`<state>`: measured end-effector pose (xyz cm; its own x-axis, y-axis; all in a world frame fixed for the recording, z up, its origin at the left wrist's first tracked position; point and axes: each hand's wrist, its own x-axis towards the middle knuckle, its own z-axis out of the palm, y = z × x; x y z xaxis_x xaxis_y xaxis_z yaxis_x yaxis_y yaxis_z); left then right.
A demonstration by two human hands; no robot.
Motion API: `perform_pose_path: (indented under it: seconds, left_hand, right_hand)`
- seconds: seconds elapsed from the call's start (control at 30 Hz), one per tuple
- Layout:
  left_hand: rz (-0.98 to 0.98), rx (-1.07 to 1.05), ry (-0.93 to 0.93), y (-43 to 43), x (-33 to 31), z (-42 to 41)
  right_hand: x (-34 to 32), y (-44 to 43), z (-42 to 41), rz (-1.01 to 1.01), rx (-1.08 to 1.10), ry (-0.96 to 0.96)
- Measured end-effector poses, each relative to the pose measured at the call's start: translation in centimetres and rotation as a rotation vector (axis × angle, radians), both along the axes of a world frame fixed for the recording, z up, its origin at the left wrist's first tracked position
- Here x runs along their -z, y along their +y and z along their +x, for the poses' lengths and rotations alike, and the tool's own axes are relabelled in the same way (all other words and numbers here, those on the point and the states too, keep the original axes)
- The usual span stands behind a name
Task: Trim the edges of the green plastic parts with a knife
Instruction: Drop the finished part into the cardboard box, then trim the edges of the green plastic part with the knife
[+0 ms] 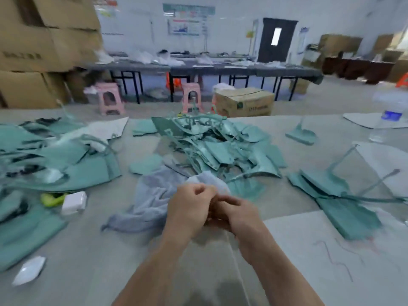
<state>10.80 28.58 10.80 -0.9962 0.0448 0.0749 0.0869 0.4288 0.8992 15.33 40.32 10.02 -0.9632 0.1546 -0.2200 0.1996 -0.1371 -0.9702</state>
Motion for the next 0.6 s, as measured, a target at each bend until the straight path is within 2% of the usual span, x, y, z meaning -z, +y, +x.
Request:
perform_pose_path:
  seconds: [0.23, 0.3, 0.4, 0.47, 0.53, 0.6]
  left_hand:
    - [-0.066, -0.144, 0.022, -6.9, 1.7, -5.5]
    - [-0.11, -0.147, 0.044, -7.3, 2.2, -6.3]
    - [-0.202, -0.134, 0.071, -7.2, 3.1, -6.8]
    - [-0.228, -0.087, 0.045, -6.7, 3.8, -7.2]
    - [-0.177, -0.009, -0.021, -6.1, 4.4, -7.5]
    - [-0.138, 0.054, -0.073, -5.1, 5.0, -7.8]
  right_hand:
    - [-0.6, -0.8, -7.6, 0.632, 0.118, 0.227]
    - [-0.6, 0.0, -8.8, 0.787, 0.159, 0.24]
    - [0.0, 0.7, -10.7, 0.925, 0.126, 0.199]
    - [0.5, 0.8, -11.8, 0.981, -0.014, 0.138]
    - [0.9, 0.8, -12.4, 1.036, -0.169, 0.094]
    - [0.8, 0.8, -13.0, 1.027, -0.185, 0.113]
